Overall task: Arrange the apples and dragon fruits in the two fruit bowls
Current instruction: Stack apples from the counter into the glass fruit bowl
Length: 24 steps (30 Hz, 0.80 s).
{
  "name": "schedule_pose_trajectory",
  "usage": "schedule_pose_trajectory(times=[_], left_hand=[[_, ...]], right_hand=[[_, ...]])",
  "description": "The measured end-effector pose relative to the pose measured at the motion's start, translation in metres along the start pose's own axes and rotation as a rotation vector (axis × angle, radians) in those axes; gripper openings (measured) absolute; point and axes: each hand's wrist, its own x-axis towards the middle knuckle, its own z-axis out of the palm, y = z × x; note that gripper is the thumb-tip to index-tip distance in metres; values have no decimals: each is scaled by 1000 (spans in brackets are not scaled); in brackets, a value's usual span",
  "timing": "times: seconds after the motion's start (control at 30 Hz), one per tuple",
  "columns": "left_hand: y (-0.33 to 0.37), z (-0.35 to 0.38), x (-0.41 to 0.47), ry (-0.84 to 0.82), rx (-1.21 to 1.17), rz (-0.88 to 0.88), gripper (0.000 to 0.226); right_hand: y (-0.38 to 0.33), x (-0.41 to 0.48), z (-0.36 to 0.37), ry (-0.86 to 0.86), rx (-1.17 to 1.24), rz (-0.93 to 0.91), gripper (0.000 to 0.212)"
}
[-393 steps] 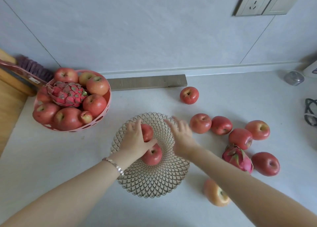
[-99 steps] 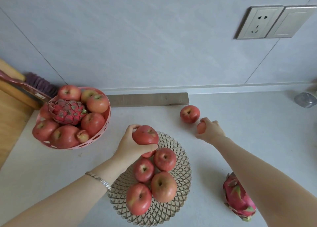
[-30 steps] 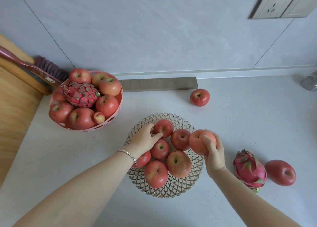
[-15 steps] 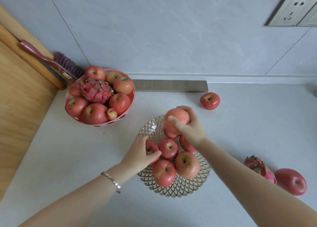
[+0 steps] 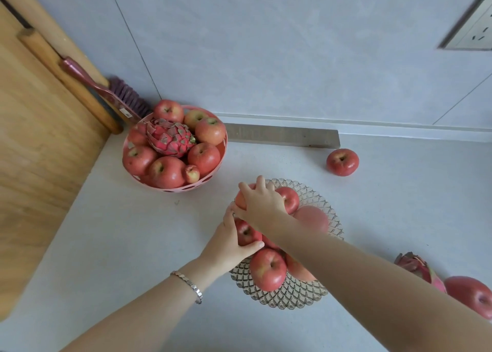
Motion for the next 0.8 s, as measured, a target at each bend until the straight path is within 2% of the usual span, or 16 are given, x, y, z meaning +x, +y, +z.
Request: schedule_pose_trajectory(times=[0.17,0.33,0.43,0.5,0.57,0.6,0.67,0.73,0.77,0.8], left_hand=[[-1,1,-3,24,21,-15,111],[4,0,-2,7,-1,48,109],[3,1,3,-7,36,94,106],[4,2,4,-37,63,84,102],[6,2,3,-36,38,86,91],[7,2,3,9,2,96,77],[8,-3,5,231,-29,107,44],[10,-8,14,405,-31,-1,34],[10,-12,20,373,-61,-100,34],[8,-13,28,273,-119,-204,32]], right_hand=[[-6,2,7,-57,-315,-70,40],[21,4,0,-105,-196,-139,55],[28,3,-2,-163,-107,-115,56],[31,3,-2,-178,-132,-110,56],[33,1,1,-160,-166,-102,58],[35,0,2,-142,-171,-94,59],[38,-2,5,-116,-155,-75,60],[40,-3,5,-114,-126,-63,61],[41,-2,4,-115,-105,-63,61],[41,-1,4,-114,-79,-64,61]])
